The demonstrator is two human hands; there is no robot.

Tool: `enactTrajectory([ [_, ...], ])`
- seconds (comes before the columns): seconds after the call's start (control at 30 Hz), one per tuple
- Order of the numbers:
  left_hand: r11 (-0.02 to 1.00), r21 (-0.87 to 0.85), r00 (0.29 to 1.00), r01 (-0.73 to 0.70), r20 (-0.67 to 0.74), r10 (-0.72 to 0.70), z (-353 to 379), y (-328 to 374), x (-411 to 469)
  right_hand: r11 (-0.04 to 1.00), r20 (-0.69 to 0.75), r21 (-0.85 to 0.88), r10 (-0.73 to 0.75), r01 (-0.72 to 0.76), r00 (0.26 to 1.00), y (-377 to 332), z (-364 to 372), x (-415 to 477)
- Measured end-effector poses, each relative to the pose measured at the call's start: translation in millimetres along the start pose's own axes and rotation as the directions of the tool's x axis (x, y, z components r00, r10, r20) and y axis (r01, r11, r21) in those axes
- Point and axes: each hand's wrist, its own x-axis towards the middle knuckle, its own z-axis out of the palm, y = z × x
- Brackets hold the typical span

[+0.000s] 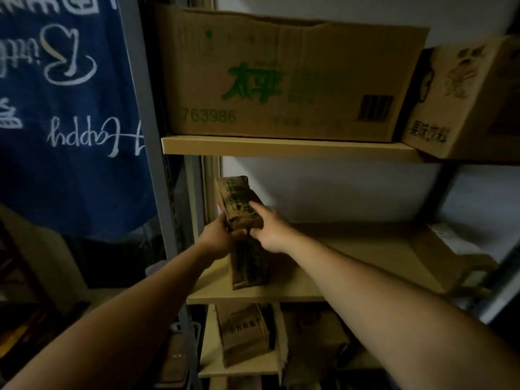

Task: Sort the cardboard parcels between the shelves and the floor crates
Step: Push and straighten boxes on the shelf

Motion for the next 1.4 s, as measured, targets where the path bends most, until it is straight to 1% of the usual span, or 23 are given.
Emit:
enactTrajectory([
  [0.13, 1.000, 0.014, 0.997, 0.008, -0.072, -0.007, 24, 8, 4, 0.994, -0.048, 0.073, -0.074, 0.078, 0.996, 28, -15, 7],
  [0.23, 0.999, 0.039, 0.998, 0.001, -0.067, 0.002, 33, 15, 3, 0.977, -0.052, 0.174, -0.112, 0.120, 0.992, 47, -27, 3],
  [0.37, 0.996, 0.086, 0.999, -0.036, -0.014, 0.037, 37, 17, -5, 0.928, -0.084, 0.356, -0.086, 0.111, 0.993, 64, -31, -12],
  [0.4, 0.990, 0.135, 0.999, -0.039, -0.011, 0.041, 38, 15, -8, 0.917, -0.103, 0.382, -0.076, 0.110, 0.992, 66, -31, -17],
  [0.47, 0.969, 0.243, 0.999, -0.048, 0.001, 0.049, 40, 9, -13, 0.911, -0.120, 0.400, -0.061, 0.105, 0.991, 68, -27, -26],
  [0.53, 0.963, 0.259, 0.997, -0.068, 0.039, 0.060, 42, 4, -20, 0.917, -0.121, 0.389, -0.048, 0.092, 0.992, 69, -24, -35],
  [0.6, 0.947, 0.294, 0.991, -0.126, 0.079, 0.108, 44, 1, -25, 0.930, -0.105, 0.364, -0.013, 0.050, 0.994, 66, -26, -42],
  [0.67, 0.926, 0.341, 0.985, -0.160, 0.120, 0.126, 46, 1, -27, 0.945, -0.098, 0.323, 0.084, -0.048, 0.992, 59, -31, -45],
  [0.77, 0.889, 0.429, 0.978, -0.159, 0.190, 0.083, 51, 5, -32, 0.950, -0.147, 0.253, 0.225, -0.183, 0.963, 56, -36, -46],
  [0.83, 0.877, 0.460, 0.973, -0.138, 0.227, 0.034, 53, 6, -35, 0.933, -0.134, 0.284, 0.265, -0.219, 0.955, 60, -40, -49],
  [0.87, 0.897, 0.426, 0.973, -0.115, 0.232, 0.014, 53, 5, -36, 0.919, -0.128, 0.323, 0.280, -0.227, 0.951, 63, -43, -52],
  [0.9, 0.929, 0.366, 0.974, -0.060, 0.226, -0.026, 53, 4, -38, 0.902, -0.122, 0.365, 0.294, -0.232, 0.948, 67, -45, -55],
  [1.0, 0.984, 0.158, 0.984, 0.083, 0.144, -0.106, 51, -4, -42, 0.832, -0.121, 0.502, 0.339, -0.237, 0.933, 80, -45, -62],
  [1.07, 0.985, 0.087, 0.987, 0.150, 0.043, -0.154, 49, -11, -43, 0.786, -0.121, 0.569, 0.369, -0.240, 0.921, 87, -41, -67],
  [1.1, 0.980, 0.037, 0.980, 0.197, 0.014, -0.198, 47, -14, -43, 0.767, -0.124, 0.596, 0.381, -0.238, 0.916, 90, -39, -70],
  [1.13, 0.967, -0.031, 0.968, 0.253, 0.006, -0.252, 45, -16, -44, 0.747, -0.122, 0.621, 0.390, -0.236, 0.913, 92, -38, -72],
  [1.2, 0.909, -0.180, 0.926, 0.375, 0.036, -0.375, 38, -21, -43, 0.710, -0.115, 0.669, 0.388, -0.217, 0.914, 95, -37, -75],
  [1.23, 0.888, -0.232, 0.918, 0.396, 0.066, -0.392, 35, -22, -44, 0.698, -0.112, 0.685, 0.386, -0.211, 0.916, 96, -37, -77],
  [1.27, 0.879, -0.273, 0.920, 0.390, 0.090, -0.380, 32, -22, -45, 0.687, -0.101, 0.696, 0.384, -0.211, 0.918, 98, -38, -78],
  [1.4, 0.871, -0.362, 0.943, 0.331, 0.147, -0.297, 25, -22, -50, 0.645, -0.054, 0.733, 0.373, -0.217, 0.926, 105, -41, -84],
])
